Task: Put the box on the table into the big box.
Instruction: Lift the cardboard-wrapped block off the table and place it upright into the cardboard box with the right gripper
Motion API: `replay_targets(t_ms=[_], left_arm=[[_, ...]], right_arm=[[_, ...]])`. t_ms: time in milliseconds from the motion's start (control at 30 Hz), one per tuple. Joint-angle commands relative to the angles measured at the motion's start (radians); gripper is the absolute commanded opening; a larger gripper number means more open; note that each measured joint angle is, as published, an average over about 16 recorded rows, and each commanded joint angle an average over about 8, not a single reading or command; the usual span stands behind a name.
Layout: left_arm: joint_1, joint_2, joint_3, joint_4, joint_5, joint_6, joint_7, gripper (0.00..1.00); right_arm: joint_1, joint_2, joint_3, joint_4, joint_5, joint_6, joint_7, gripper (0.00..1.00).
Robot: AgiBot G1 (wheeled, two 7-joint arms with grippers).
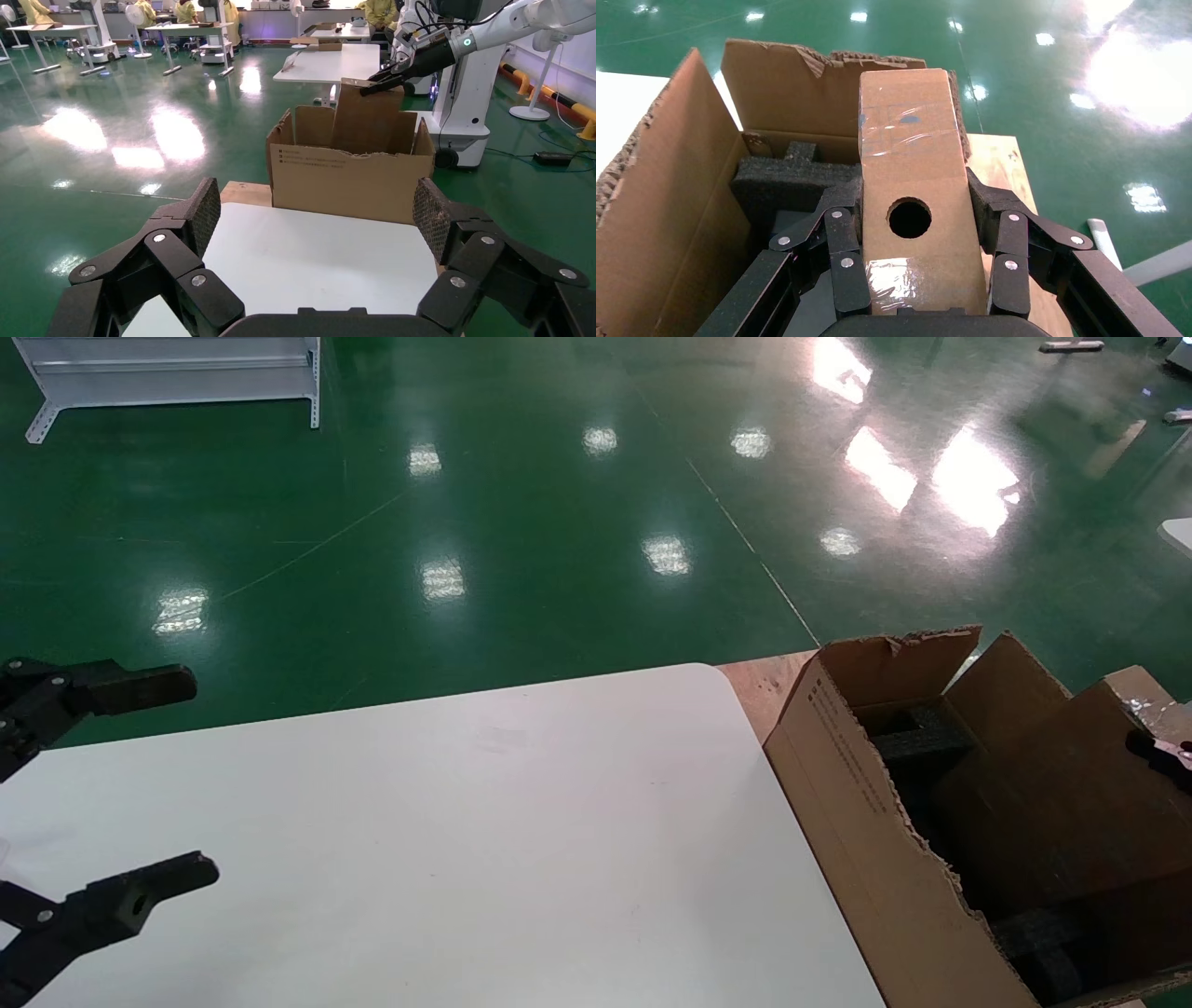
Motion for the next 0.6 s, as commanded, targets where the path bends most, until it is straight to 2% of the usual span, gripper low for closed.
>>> replay_targets(t_ms=[33,600], left_arm=[[0.0,0.0,0.0,0.0,0.0,0.0,0.0,1.0],[0.0,0.0,0.0,0.0,0.0,0.0,0.0,1.0]], right_arm=[[-0.004,-0.005,0.003,-0.006,0.001,0.003,0.001,0.0],[0.018,-0.037,-0.018,-0.028,-0.022,0.071,0.036,0.0]])
